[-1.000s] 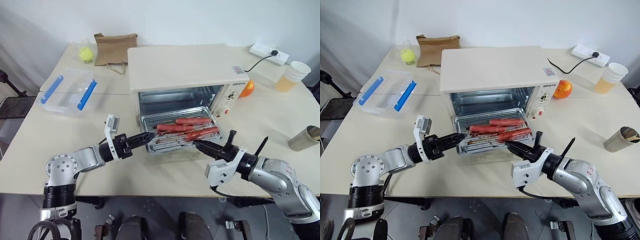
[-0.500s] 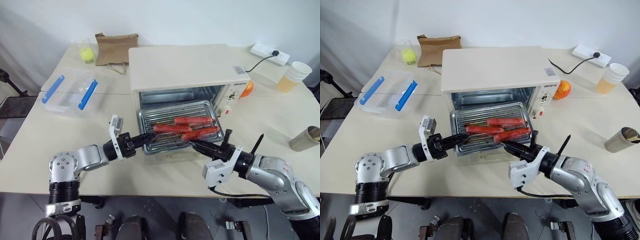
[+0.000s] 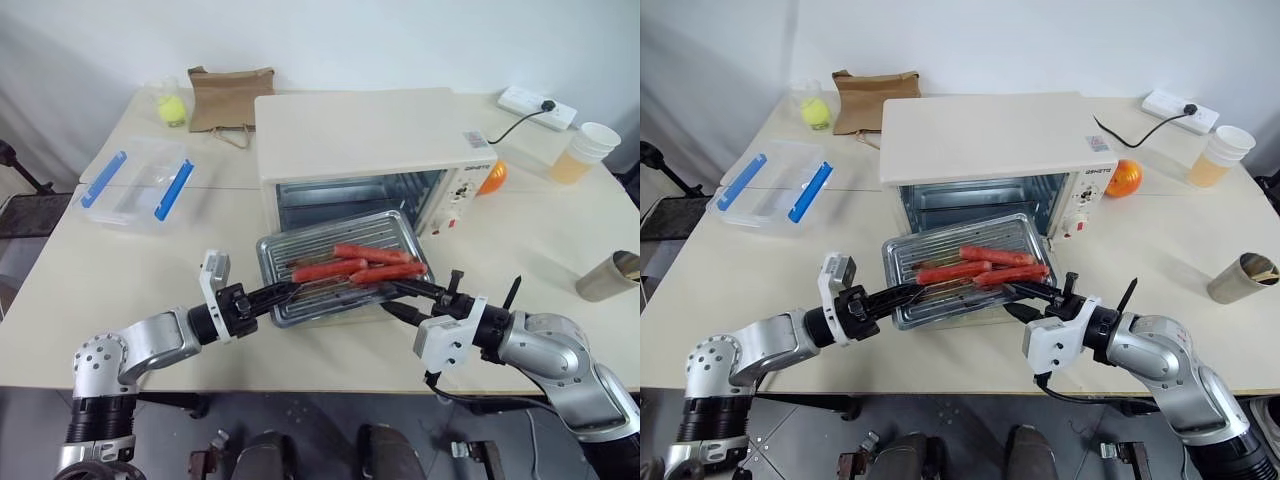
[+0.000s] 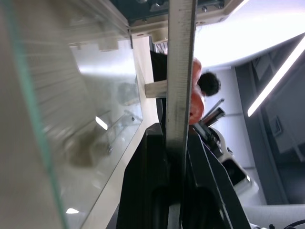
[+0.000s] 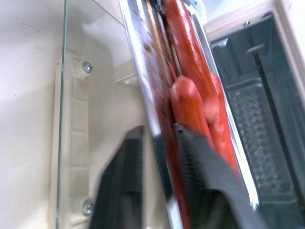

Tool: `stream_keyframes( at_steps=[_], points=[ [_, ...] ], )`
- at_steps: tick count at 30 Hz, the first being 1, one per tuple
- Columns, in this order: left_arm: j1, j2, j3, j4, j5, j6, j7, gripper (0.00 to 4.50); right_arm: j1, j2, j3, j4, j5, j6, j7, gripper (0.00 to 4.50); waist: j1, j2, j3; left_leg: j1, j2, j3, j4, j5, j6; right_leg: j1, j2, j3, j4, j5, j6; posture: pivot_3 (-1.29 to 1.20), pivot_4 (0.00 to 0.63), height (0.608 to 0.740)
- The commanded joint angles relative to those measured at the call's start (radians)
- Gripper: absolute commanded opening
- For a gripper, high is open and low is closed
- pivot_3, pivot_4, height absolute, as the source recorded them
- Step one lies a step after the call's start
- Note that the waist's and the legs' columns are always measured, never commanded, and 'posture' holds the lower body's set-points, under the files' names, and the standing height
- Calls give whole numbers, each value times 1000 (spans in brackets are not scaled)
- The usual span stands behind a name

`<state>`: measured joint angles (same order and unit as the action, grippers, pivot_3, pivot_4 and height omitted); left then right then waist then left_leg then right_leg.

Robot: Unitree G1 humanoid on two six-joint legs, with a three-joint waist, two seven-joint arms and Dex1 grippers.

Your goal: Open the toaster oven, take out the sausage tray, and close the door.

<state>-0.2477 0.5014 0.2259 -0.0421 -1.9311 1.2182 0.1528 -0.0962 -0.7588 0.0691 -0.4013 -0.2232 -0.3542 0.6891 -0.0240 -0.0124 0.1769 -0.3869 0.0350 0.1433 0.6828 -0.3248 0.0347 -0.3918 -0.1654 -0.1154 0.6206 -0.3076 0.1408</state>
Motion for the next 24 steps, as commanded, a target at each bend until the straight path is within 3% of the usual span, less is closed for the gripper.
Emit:
stream_keyframes(
  at_steps=[1,6,13,24],
  points=[
    [73,30,71,-82,-41,-18,-35,0,5,-22,-43,-5,56,-31,8,2604,0,0,0,0,0,0,0,0,0,0,0,0,0,0,0,0,150,740],
    [226,42,194,-125,-41,-41,-98,0,50,-64,-71,24,224,-99,83,4034,-1,0,0,0,0,0,-1,0,0,0,0,2,-1,0,0,0,150,740],
    [439,43,321,-171,-41,-48,-257,0,53,-65,-124,153,346,-212,128,4034,-2,0,0,0,0,1,0,0,0,0,0,3,-2,0,-1,0,150,740],
    [718,-38,438,-227,-41,-98,-396,0,19,-59,-234,483,497,-114,180,4034,-4,0,0,0,1,1,0,0,0,0,-1,6,-8,-2,-3,0,150,740]
  ],
)
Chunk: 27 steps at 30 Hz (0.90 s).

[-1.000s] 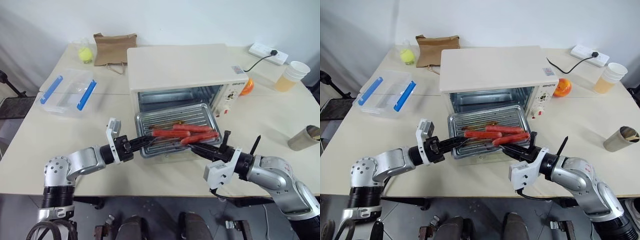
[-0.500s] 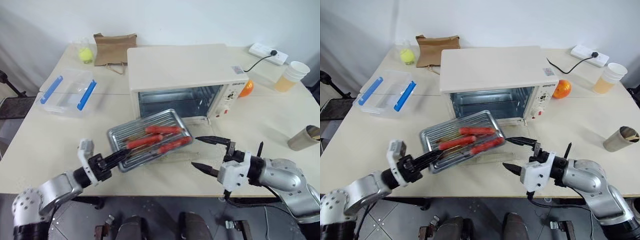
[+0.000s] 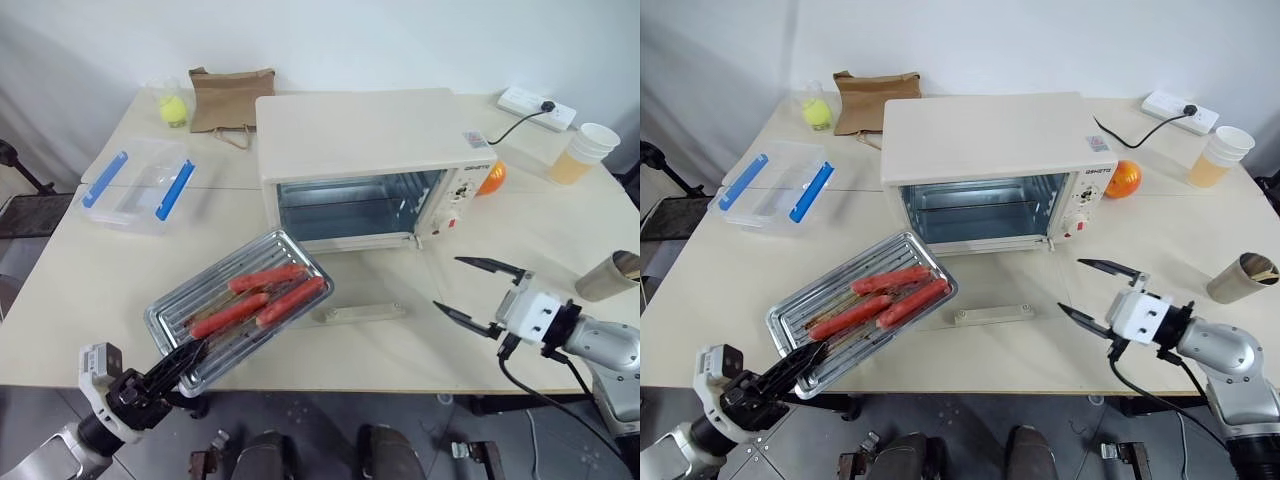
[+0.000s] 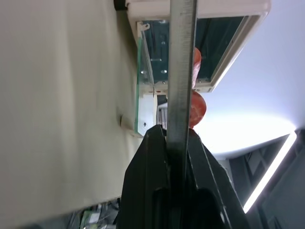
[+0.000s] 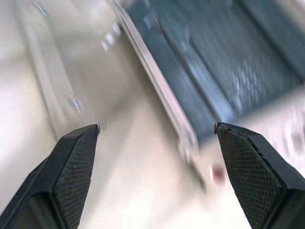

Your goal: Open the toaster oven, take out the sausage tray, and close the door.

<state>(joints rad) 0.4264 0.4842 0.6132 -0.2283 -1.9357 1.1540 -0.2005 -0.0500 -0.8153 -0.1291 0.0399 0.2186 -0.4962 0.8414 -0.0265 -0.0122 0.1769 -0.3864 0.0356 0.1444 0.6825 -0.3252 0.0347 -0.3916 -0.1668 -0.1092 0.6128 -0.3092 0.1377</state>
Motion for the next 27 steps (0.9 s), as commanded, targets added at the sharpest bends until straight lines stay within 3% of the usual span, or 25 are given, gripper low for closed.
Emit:
stream_keyframes(
  at_steps=[1,2,5,15,20,27],
  points=[
    [89,-43,66,-46,-37,-40,-55,0,-52,-9,-36,93,58,32,46,4034,-3,0,0,0,1,0,0,0,0,0,0,1,0,0,0,0,150,740],
    [121,-60,75,-52,-37,-46,-63,0,-71,-14,-36,131,60,32,61,4034,-6,0,0,0,1,0,0,0,0,0,0,2,0,0,0,0,150,740],
    [187,-115,97,-59,-37,-68,-83,0,-119,-12,-30,221,84,55,123,3438,-10,0,0,1,2,1,0,-2,0,0,0,2,-1,-1,-2,0,150,740],
    [199,-243,109,-133,-37,-183,-54,0,-211,2,8,455,51,89,239,8,-2,1,0,0,1,0,0,-4,0,1,-2,2,-2,-2,-3,0,150,740],
    [127,-374,137,-186,-37,-297,28,0,-293,17,37,625,25,85,307,8,-5,1,0,0,1,1,1,-4,1,1,-1,0,-2,-1,-3,0,150,740],
    [73,-462,128,-230,-37,-374,142,0,-369,84,48,663,82,99,447,8,-5,1,0,1,2,2,2,-4,1,2,0,-3,-2,-1,-1,0,150,740]
  ],
)
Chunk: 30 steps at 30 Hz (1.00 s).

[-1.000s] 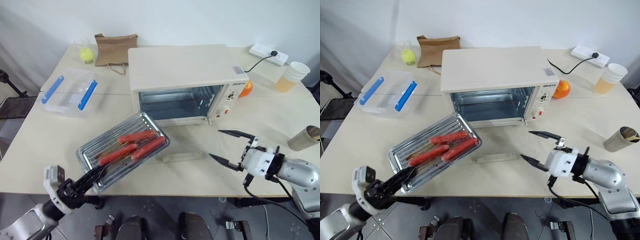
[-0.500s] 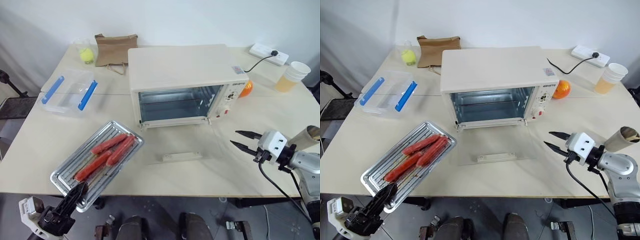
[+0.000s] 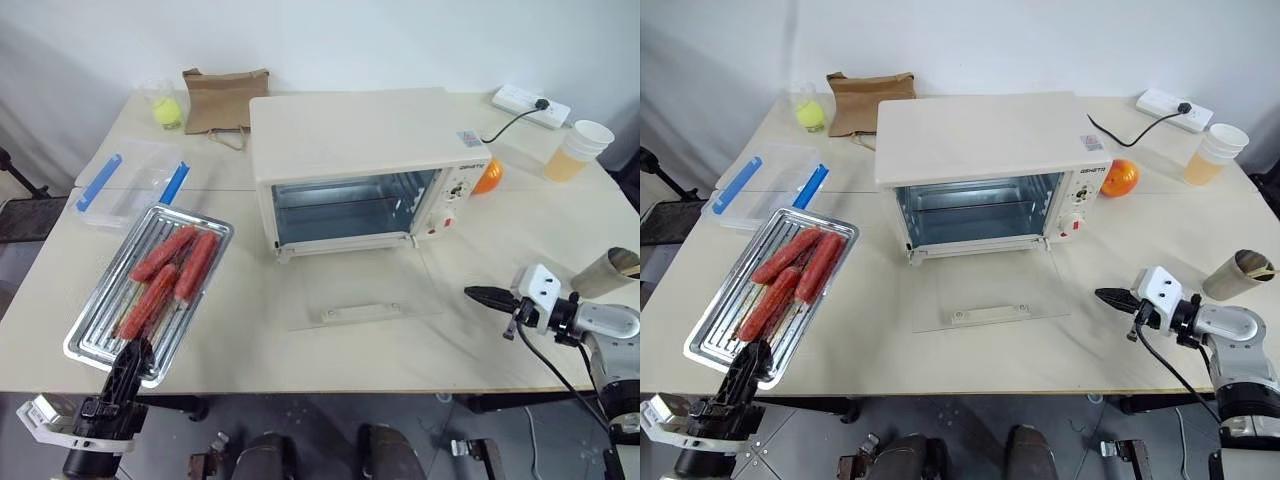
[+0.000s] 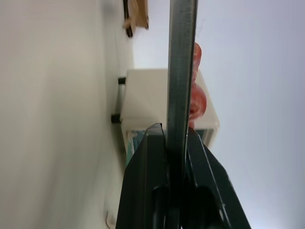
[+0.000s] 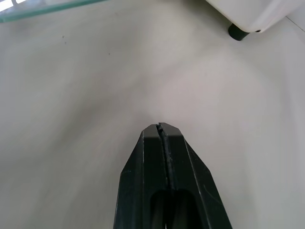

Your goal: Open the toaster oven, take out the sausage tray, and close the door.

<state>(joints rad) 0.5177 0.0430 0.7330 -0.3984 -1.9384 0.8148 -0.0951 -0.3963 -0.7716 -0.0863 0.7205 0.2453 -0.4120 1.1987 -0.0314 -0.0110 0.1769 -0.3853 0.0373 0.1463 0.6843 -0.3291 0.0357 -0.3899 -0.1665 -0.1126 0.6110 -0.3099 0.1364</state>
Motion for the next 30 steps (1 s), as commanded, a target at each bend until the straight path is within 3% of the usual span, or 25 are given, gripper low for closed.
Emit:
stream_keyframes(
  at_steps=[1,12,21,30],
  points=[
    [-28,-29,10,-62,-34,-43,50,0,-31,56,1,-29,76,21,120,8,0,0,0,0,0,0,0,0,0,0,0,0,0,0,0,0,150,740],
    [-54,-6,5,-34,-34,-5,89,0,17,116,-50,-336,246,288,166,8,7,0,0,-1,-1,-1,0,-1,1,0,0,0,-1,0,1,0,150,740],
    [-47,26,23,9,-34,58,38,0,2,101,-127,-536,353,509,55,8,6,0,0,-2,0,0,0,-1,0,-1,0,0,-1,0,1,0,150,740],
    [22,64,16,23,-34,128,-44,0,-58,126,-135,-590,406,653,-28,8,7,0,0,-2,1,-1,0,-3,0,-2,0,1,-1,0,0,0,150,740]
  ],
)
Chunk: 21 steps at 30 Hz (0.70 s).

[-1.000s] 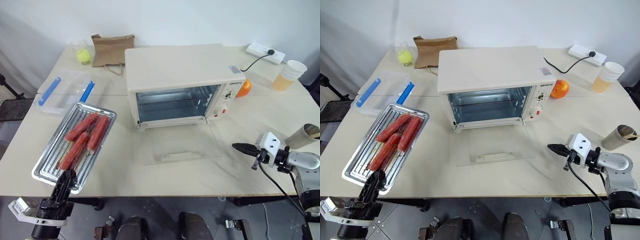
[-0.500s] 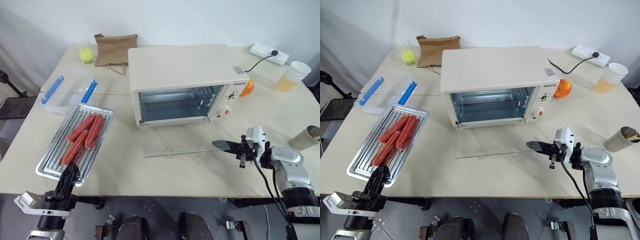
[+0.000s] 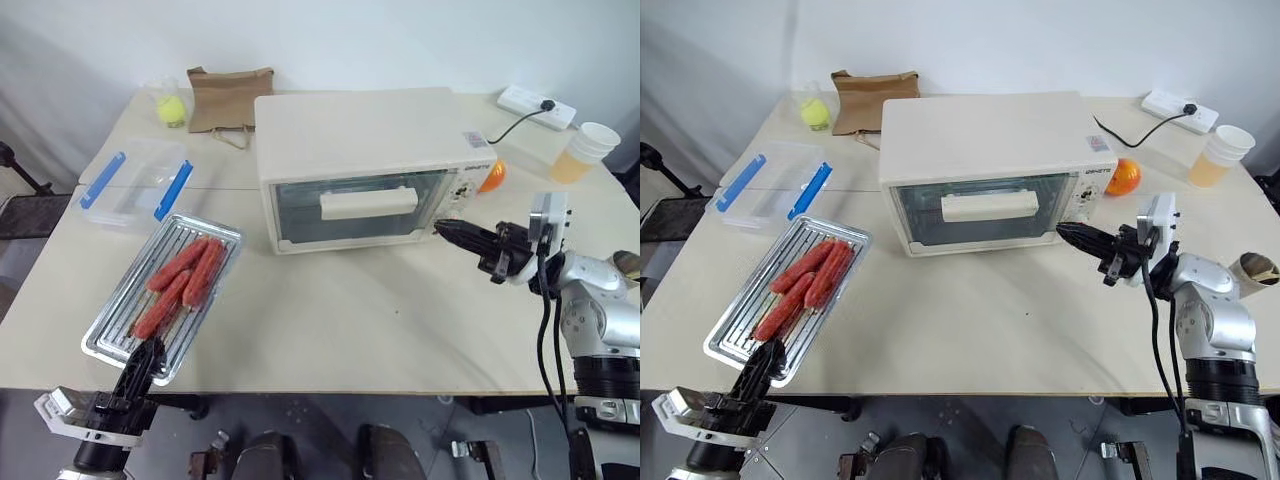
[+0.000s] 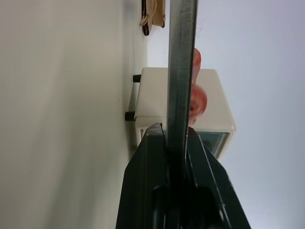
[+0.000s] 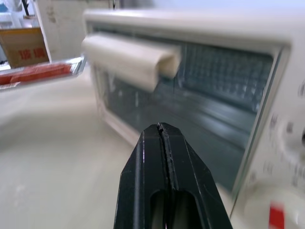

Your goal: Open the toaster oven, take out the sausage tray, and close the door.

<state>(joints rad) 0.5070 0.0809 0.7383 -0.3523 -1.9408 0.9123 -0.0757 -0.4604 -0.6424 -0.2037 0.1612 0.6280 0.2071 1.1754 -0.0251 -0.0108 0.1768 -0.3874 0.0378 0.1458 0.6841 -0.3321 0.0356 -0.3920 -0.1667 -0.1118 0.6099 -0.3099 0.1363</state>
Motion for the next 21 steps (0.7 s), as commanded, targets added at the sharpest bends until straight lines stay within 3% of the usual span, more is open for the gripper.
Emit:
stream_keyframes(
  at_steps=[1,4,11,15,18,21],
  points=[
    [47,45,5,-20,-31,47,-81,0,15,-11,-18,-45,32,61,-3,8,1,0,0,0,0,0,0,0,0,0,0,0,0,0,0,0,150,740],
    [80,101,-9,-7,-31,88,-138,0,64,-33,-15,-97,28,78,29,546,1,0,0,-1,-1,0,0,-2,1,0,0,0,-2,0,0,0,150,740],
    [143,272,-61,50,-31,189,-242,0,256,-70,-59,-224,-9,-35,100,2845,-1,1,0,-2,-1,1,0,-3,1,0,0,-1,-4,0,0,0,150,740],
    [89,393,-147,96,-31,230,-230,0,395,-81,-127,-274,16,-92,151,4093,-1,1,0,-1,-1,1,-1,-4,1,0,0,0,-5,0,0,0,150,740],
    [-18,479,-232,144,-31,254,-181,0,481,-100,-180,-305,38,-74,164,4475,17,2,0,-1,-1,0,-2,-4,1,1,-1,3,-5,-1,-1,0,150,740],
    [-116,566,-324,188,-31,282,-161,0,543,-112,-214,-348,46,-79,162,4475,25,5,0,0,-1,0,-2,-4,0,0,0,5,-3,-1,-2,0,150,740]
  ],
)
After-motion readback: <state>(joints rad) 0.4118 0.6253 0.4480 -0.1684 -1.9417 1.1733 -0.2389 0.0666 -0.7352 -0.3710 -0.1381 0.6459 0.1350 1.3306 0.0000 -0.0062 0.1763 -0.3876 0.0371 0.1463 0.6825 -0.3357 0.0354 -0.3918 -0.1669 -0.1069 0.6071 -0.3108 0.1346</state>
